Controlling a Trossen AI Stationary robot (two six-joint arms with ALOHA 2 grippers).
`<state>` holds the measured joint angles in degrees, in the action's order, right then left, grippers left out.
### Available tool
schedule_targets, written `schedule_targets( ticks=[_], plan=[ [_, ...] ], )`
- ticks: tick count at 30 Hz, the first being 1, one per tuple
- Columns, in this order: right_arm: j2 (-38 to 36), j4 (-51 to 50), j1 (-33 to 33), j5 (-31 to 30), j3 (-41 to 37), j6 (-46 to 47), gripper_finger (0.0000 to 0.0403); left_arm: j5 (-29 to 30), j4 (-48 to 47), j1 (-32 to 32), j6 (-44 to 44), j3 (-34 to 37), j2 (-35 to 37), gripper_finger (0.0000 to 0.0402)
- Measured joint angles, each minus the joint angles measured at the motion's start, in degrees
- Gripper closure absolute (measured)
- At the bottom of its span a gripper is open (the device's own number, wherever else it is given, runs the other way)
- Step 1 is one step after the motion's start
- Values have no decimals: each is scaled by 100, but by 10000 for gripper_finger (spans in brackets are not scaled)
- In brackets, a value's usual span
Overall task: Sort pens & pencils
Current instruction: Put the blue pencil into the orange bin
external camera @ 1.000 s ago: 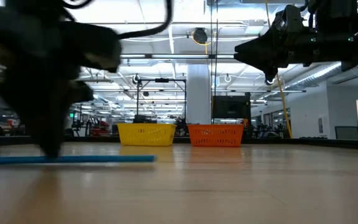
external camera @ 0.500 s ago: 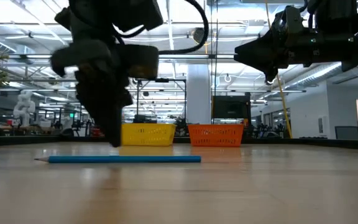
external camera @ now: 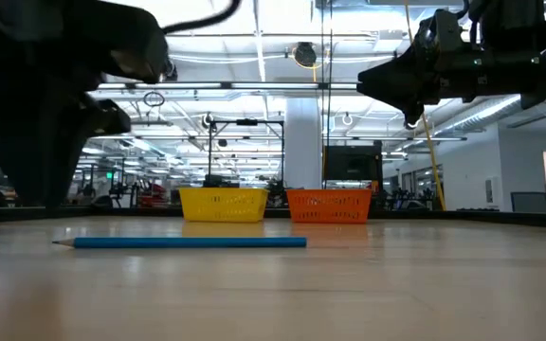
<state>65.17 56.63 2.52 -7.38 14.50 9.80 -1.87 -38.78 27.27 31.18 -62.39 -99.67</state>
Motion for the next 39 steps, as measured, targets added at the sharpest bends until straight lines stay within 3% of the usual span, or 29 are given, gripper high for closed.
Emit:
schedule_targets(
  ticks=[4, 7, 14, 22, 32, 39],
  plan=[
    [0, 7, -1, 0, 0, 0, 282, 585, 30, 277, 182, 0, -53, 264],
    [0, 7, -2, 0, 0, 0, 282, 678, 50, 280, 201, -4, -159, 227],
    [0, -28, 0, 0, 0, 0, 282, 678, 116, 72, 167, -11, -568, 206],
    [0, -39, -1, 0, 0, 0, 282, 576, 109, -56, 533, -7, -560, 246],
    [0, -36, 0, 0, 0, 0, 282, 506, 88, -158, 424, -7, -570, 387],
    [0, -37, -1, 0, 0, 0, 282, 323, 54, -269, 355, -7, -537, 399]
  ],
)
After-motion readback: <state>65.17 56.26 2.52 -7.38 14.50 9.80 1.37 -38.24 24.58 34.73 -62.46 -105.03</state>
